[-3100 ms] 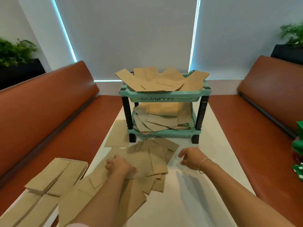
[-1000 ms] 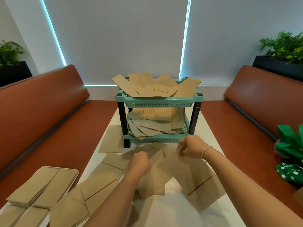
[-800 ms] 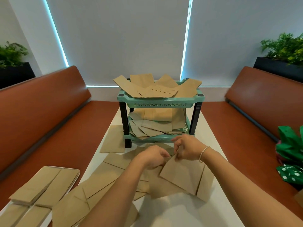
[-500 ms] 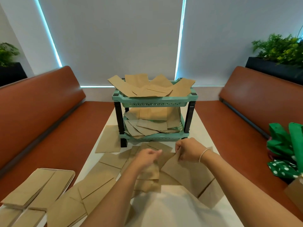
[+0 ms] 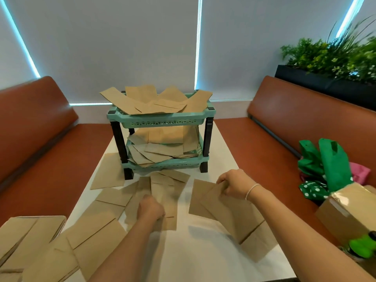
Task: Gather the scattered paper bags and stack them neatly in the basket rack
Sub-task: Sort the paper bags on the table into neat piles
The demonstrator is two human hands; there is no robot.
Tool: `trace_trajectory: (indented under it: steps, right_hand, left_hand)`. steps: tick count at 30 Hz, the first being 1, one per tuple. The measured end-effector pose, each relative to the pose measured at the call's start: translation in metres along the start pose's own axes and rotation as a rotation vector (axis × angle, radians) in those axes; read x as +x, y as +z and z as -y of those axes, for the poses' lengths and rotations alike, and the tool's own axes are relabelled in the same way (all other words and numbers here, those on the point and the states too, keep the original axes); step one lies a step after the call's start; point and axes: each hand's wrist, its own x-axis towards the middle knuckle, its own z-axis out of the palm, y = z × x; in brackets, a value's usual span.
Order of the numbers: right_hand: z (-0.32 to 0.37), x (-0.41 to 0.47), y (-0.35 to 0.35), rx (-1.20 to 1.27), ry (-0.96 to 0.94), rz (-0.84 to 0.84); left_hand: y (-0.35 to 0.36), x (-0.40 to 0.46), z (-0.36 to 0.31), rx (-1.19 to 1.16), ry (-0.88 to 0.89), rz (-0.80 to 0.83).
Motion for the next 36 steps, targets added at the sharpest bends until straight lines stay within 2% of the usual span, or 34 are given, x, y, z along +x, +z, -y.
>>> trace_trajectory:
  steps: [6, 10, 14, 18, 24, 29, 33, 36]
  right_hand:
    - [-0.018, -0.009, -0.014, 0.054, -0.078, 0.010]
    - [-0.033, -0.017, -0.025, 0.131, -0.171, -0.028]
    - [-0.054, -0.027, -0.033, 0.212, -0.243, -0.040]
    - [-0.088, -0.041, -0.039, 0.205, -0.217, -0.008]
    - [-0.176, -0.075, -0.035, 0.120, -0.146, 0.030]
    - [-0.239, -0.104, -0.020, 0.139, 0.011, 0.025]
    - [-0.283, -0.116, 0.017, 0.211, 0.220, -0.064]
    - [-0.298, -0.116, 0.058, 0.253, 0.348, -0.072]
  left_hand:
    - [-0.018, -0.038, -0.033, 0.317, 0.107, 0.132]
    - [-0.025, -0.070, -0.064, 0.461, 0.337, 0.163]
    - [-0.014, -0.114, -0.103, 0.319, 0.585, 0.185]
    - [0.010, -0.145, -0.137, 0.184, 0.711, 0.180]
    - [0.082, -0.175, -0.189, -0.116, 0.746, 0.246]
    - [0.148, -0.197, -0.223, -0.197, 0.835, 0.302]
    - [0.184, -0.202, -0.235, -0.272, 0.776, 0.243]
    - [0.195, -0.199, -0.237, -0.244, 0.727, 0.229]
